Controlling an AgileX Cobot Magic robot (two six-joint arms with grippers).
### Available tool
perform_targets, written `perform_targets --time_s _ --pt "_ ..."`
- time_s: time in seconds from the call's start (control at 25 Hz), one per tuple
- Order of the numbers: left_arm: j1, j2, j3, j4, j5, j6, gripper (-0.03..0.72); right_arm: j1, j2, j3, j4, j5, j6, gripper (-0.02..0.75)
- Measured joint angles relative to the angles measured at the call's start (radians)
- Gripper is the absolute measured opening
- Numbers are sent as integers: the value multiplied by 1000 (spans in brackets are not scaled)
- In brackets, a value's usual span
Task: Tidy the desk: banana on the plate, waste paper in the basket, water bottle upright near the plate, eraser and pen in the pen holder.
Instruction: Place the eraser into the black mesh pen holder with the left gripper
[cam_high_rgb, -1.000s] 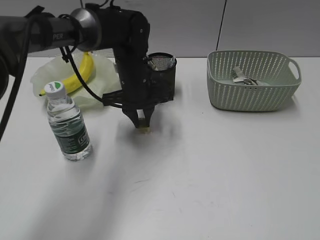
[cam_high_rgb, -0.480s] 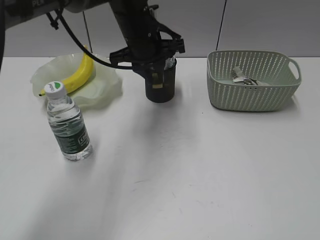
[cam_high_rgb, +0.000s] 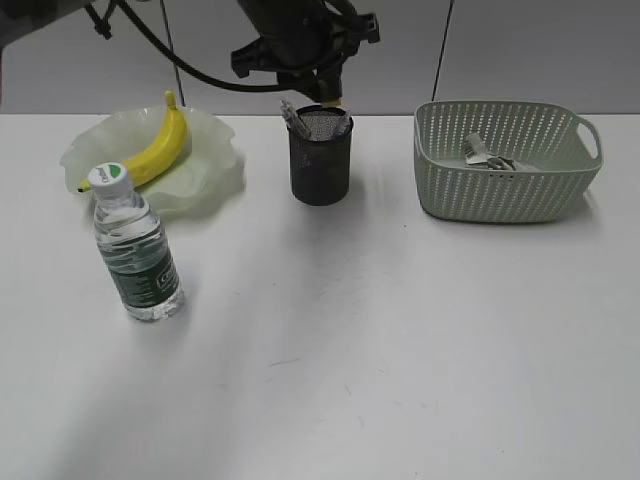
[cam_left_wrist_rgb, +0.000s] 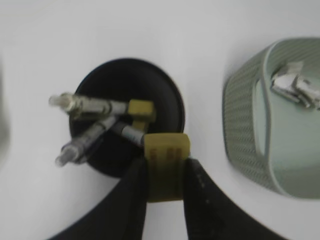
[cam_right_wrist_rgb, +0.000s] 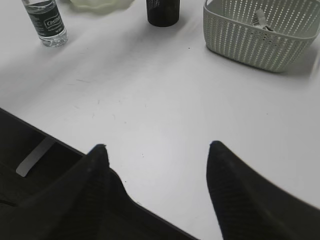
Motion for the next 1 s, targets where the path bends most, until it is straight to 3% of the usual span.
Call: perform_targets --time_s 0.2,0.56,0.68,0.8,1.0 --pt "4 7 0 18 -130 0 163 0 0 0 0 0 0 489" --pt "20 85 0 37 -156 0 163 0 0 0 0 0 0 489" --pt "19 89 0 100 -168 0 163 0 0 0 0 0 0 489" --pt "19 89 0 145 -175 0 230 0 0 0 0 0 0 489" --pt "20 89 0 95 -187 0 371 0 0 0 0 0 0 489"
